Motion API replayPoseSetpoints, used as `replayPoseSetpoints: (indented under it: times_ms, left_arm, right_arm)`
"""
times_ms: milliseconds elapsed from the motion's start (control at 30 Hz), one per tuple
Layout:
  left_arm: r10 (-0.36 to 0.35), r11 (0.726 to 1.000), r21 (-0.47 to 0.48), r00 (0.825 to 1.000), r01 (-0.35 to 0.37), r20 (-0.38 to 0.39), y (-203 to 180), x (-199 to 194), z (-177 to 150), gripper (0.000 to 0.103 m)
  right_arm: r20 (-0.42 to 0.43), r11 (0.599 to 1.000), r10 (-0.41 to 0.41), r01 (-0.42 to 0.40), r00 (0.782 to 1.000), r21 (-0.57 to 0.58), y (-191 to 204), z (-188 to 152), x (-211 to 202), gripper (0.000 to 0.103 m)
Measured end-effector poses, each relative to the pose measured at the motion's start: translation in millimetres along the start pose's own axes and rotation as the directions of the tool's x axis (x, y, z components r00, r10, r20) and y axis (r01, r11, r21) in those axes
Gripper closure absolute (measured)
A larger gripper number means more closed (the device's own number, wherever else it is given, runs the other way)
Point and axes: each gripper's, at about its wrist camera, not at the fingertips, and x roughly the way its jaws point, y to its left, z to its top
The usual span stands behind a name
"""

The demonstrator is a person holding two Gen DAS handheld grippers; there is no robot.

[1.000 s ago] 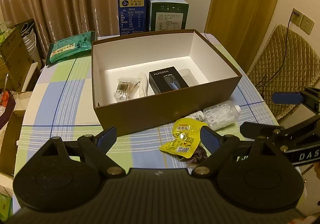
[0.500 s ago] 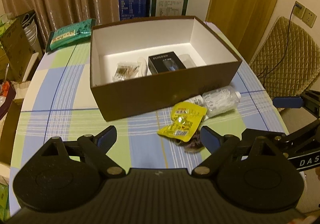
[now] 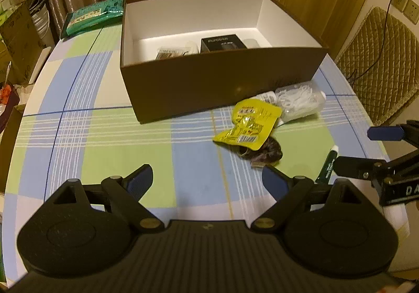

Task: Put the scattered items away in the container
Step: 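Withdraw both tools from the box toward the items on the table, then grasp the yellow packet with the left gripper while the right grasps the green lip balm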

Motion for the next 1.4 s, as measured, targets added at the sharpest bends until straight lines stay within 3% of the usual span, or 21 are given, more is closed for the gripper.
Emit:
replayPoseSetpoints:
  times_ms: [233, 433, 500, 733, 833, 900, 967, 1400]
  left_arm:
    - [-0.01, 1.0, 0.02, 1.0, 0.011, -0.007, 0.8, 11.7, -2.9, 0.015]
    - [-0.019, 0.999, 0.041, 1.0, 0.019, -0.016, -1.2, 28.3, -1.9, 0.015]
    - [-0.018, 0.999, 0.046, 1.0, 0.019, -0.02, -1.2, 33.4, -0.7, 0.015]
    - [-0.036, 0.996, 0.082, 0.999, 0.038, -0.018, -6.6, 46.8, 8.7, 0.015]
    - [-0.055, 0.993, 0.101, 0.998, 0.056, -0.017, -12.7, 53.8, 13.3, 0.015]
    - [-0.067, 0.991, 0.117, 0.998, 0.069, -0.019, -17.8, 58.3, 16.2, 0.015]
    - [-0.081, 0.987, 0.134, 0.997, 0.083, -0.021, -24.2, 63.5, 19.8, 0.015]
    - [-0.107, 0.957, 0.265, 0.993, 0.117, -0.052, -65.1, 114.2, 52.5, 0.016]
  right_arm:
    - [-0.038, 0.991, -0.085, 0.088, 0.996, 0.099, -23.7, -19.4, 19.7, 0.003]
    - [-0.041, 0.981, -0.126, 0.131, 0.991, 0.145, -33.1, -23.8, 35.9, 0.027]
    - [-0.039, 0.975, -0.139, 0.143, 0.99, 0.168, -36.9, -22.2, 41.2, 0.04]
    - [-0.031, 0.968, -0.171, 0.174, 0.985, 0.184, -44.8, -16.5, 58.4, 0.053]
    - [-0.008, 0.972, -0.195, 0.194, 0.981, 0.135, -42.8, -17.5, 60.4, 0.06]
    - [-0.004, 0.973, -0.213, 0.212, 0.977, 0.093, -43.6, -18.3, 60.1, 0.079]
    - [-0.005, 0.972, -0.224, 0.224, 0.975, 0.069, -48.4, -18.9, 58.5, 0.089]
    - [0.02, 0.967, -0.228, 0.224, 0.974, 0.122, -81.2, -23.1, 47.3, 0.089]
